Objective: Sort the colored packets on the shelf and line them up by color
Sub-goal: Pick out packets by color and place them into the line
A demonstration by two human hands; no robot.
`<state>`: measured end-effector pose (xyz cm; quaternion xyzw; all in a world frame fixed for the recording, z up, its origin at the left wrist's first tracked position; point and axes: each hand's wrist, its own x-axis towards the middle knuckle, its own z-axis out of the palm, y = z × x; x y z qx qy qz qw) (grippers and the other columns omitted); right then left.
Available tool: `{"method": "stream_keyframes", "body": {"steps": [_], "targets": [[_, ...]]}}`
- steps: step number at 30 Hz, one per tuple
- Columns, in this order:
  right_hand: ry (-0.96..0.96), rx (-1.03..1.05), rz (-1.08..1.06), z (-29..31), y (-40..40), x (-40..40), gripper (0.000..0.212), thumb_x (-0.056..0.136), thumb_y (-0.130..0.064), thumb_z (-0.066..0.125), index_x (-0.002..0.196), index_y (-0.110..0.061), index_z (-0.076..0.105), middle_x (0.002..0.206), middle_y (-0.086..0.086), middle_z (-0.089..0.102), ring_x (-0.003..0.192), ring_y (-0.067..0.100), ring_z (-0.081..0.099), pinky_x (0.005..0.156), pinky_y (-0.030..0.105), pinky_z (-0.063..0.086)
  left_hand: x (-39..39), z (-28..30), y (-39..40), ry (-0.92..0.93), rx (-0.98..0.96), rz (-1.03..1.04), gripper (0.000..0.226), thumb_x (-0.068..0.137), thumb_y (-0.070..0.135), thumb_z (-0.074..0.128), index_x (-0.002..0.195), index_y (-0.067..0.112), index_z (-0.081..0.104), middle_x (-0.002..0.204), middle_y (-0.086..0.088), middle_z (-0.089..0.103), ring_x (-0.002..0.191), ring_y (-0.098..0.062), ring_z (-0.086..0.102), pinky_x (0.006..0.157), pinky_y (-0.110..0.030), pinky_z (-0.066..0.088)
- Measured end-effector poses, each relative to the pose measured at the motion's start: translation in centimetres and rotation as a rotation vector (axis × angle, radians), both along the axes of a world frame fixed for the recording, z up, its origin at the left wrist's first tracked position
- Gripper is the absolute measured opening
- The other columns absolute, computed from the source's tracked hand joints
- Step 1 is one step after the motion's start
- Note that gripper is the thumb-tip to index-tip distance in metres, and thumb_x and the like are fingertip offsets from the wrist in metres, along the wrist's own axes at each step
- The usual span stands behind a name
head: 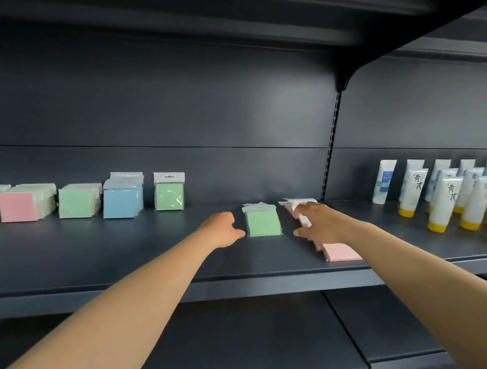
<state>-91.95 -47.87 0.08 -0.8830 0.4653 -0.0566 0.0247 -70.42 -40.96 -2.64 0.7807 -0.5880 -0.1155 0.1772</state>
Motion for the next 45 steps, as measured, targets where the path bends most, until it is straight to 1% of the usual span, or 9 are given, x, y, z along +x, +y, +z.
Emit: {"method": "stream_keyframes", "body": {"steps": [5, 7, 9, 13, 16, 23, 33, 39, 45], "targets": [[-0.055, 0.036, 0.111, -1.0, -5.1, -0.5, 0.047, 0.090, -0.038, 0.056, 0.133, -0.023, 0.045, 0.134, -0.002, 0.050, 0.123, 0.021, 0.047, 0.103, 0.039, 0.038, -2.0, -1.9, -5.5, 0.209, -0.028, 0.216, 0.056, 0.089, 0.042, 0.057, 0.128, 0.004, 0.046, 0.126, -0.007, 0.053, 0.110, -0.024, 0.051, 0.082, -0.027, 0.037], [-0.081, 0.061, 0.160, -1.3, -7.0, -0.6, 0.047, 0.090, -0.038, 0.057, 0.133, -0.023, 0.045, 0.134, -0.004, 0.049, 0.123, 0.019, 0.047, 0.104, 0.036, 0.038, -2.5, -2.8, -7.5, 0.344, -0.053, 0.294, 0.051, 0.084, 0.045, 0.063, 0.106, 0.000, 0.057, 0.084, 0.000, 0.046, 0.108, -0.034, 0.056, 0.071, -0.030, 0.039], [-0.108, 0.103, 0.192, -1.6, -8.9, -0.4, 0.048, 0.090, -0.036, 0.058, 0.134, -0.021, 0.046, 0.134, -0.003, 0.050, 0.122, 0.018, 0.048, 0.102, 0.030, 0.037, -2.8, -3.6, -8.9, 0.412, -0.083, 0.357, 0.050, 0.076, 0.047, 0.071, 0.086, -0.001, 0.060, 0.104, -0.020, 0.060, 0.103, -0.036, 0.059, 0.077, -0.035, 0.047], [-0.182, 0.192, 0.167, -2.6, -11.9, 0.3, 0.048, 0.086, -0.038, 0.062, 0.129, -0.018, 0.051, 0.129, -0.001, 0.056, 0.118, 0.017, 0.053, 0.103, 0.032, 0.040, -2.3, -4.6, -10.3, 0.521, -0.169, 0.446, 0.041, 0.073, 0.035, 0.076, 0.055, 0.005, 0.054, 0.082, -0.027, 0.059, 0.086, -0.040, 0.057, 0.077, -0.039, 0.047], [-0.262, 0.258, 0.172, -3.1, -13.3, 1.2, 0.042, 0.083, -0.029, 0.067, 0.115, -0.003, 0.058, 0.118, 0.011, 0.063, 0.112, 0.026, 0.057, 0.098, 0.038, 0.045, -1.0, -4.7, -9.9, 0.743, -0.280, 0.445, 0.018, 0.080, 0.019, 0.073, 0.068, 0.012, 0.061, 0.078, -0.004, 0.064, 0.077, -0.020, 0.057, 0.064, -0.025, 0.041], [-0.253, 0.255, 0.236, -4.1, -13.9, 4.7, 0.031, 0.079, -0.030, 0.071, 0.071, -0.019, 0.043, 0.078, -0.006, 0.043, 0.083, 0.019, 0.046, 0.061, 0.025, 0.037, 3.3, -5.9, -9.0, 1.166, -0.599, 0.556, 0.011, 0.091, 0.002, 0.056, 0.101, -0.002, 0.053, 0.110, -0.018, 0.061, 0.100, -0.028, 0.061, 0.095, -0.037, 0.047], [-0.376, 0.219, 0.079, -5.7, -13.5, 6.7, 0.080, 0.068, -0.045, 0.079, 0.131, -0.008, 0.046, 0.132, 0.003, 0.051, 0.123, 0.019, 0.047, 0.097, 0.025, 0.039, 4.7, -6.3, -9.6, 1.272, -0.741, 0.506, 0.008, 0.092, 0.003, 0.054, 0.093, 0.009, 0.058, 0.101, -0.007, 0.064, 0.093, -0.017, 0.062, 0.097, -0.038, 0.045], [-0.321, 0.371, -0.041, -5.4, -13.9, 7.8, 0.052, 0.063, -0.047, 0.081, 0.071, -0.017, 0.040, 0.081, -0.002, 0.048, 0.085, 0.019, 0.048, 0.058, 0.020, 0.035, 4.9, -6.4, -9.7, 1.355, -0.778, 0.487, 0.009, 0.093, 0.000, 0.052, 0.099, 0.004, 0.057, 0.102, -0.008, 0.065, 0.094, -0.018, 0.062, 0.097, -0.037, 0.045], [-0.417, 0.524, -0.070, -5.9, -15.1, 8.5, 0.051, 0.059, -0.032, 0.087, 0.096, -0.010, 0.059, 0.091, 0.002, 0.057, 0.084, 0.019, 0.054, 0.072, 0.023, 0.040, 4.9, -6.4, -9.7, 1.375, -0.769, 0.463, 0.009, 0.093, 0.000, 0.052, 0.096, 0.006, 0.058, 0.102, -0.008, 0.065, 0.094, -0.019, 0.062, 0.096, -0.036, 0.045]]}}
